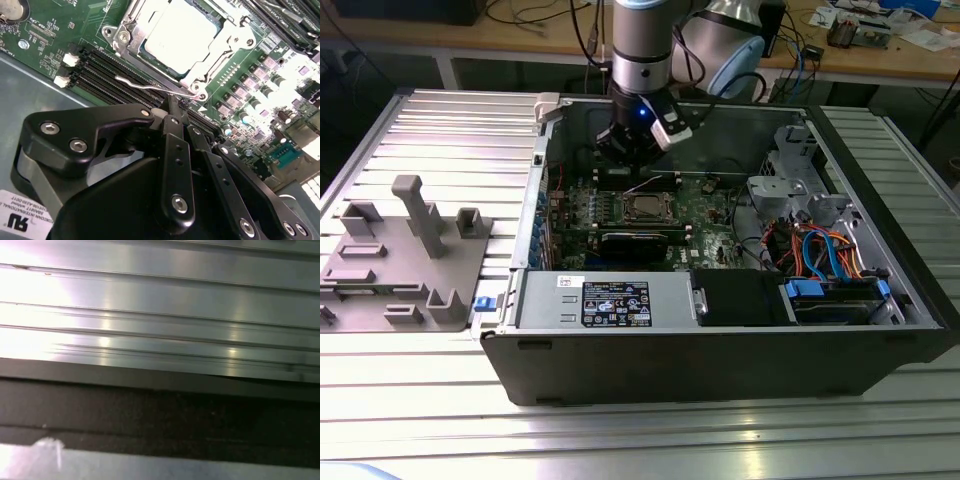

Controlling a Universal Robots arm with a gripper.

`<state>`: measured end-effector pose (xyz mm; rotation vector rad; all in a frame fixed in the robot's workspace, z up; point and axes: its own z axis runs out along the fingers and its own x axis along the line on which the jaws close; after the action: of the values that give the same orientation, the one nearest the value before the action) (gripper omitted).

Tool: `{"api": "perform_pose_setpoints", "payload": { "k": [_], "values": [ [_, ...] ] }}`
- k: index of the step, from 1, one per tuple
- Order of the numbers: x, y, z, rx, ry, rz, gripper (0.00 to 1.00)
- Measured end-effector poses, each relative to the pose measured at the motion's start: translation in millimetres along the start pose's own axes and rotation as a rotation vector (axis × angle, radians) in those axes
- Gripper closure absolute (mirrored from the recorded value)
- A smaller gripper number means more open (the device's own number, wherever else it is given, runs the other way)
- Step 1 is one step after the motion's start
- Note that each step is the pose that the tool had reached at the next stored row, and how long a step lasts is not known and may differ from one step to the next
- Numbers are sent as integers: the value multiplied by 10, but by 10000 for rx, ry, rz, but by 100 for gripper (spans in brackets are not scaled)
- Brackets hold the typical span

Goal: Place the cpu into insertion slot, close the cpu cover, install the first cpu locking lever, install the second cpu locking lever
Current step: 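Install the first cpu locking lever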

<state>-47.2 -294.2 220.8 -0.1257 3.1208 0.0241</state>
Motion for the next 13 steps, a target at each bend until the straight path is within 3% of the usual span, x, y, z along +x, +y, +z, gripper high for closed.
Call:
{"api": "perform_pose_setpoints", "payload": {
  "k": [10, 13],
  "values": [
    [-65, -7, 65, 4, 1, 0, 89],
    [-121, -11, 89, 5, 1, 0, 89]
  ]
}}
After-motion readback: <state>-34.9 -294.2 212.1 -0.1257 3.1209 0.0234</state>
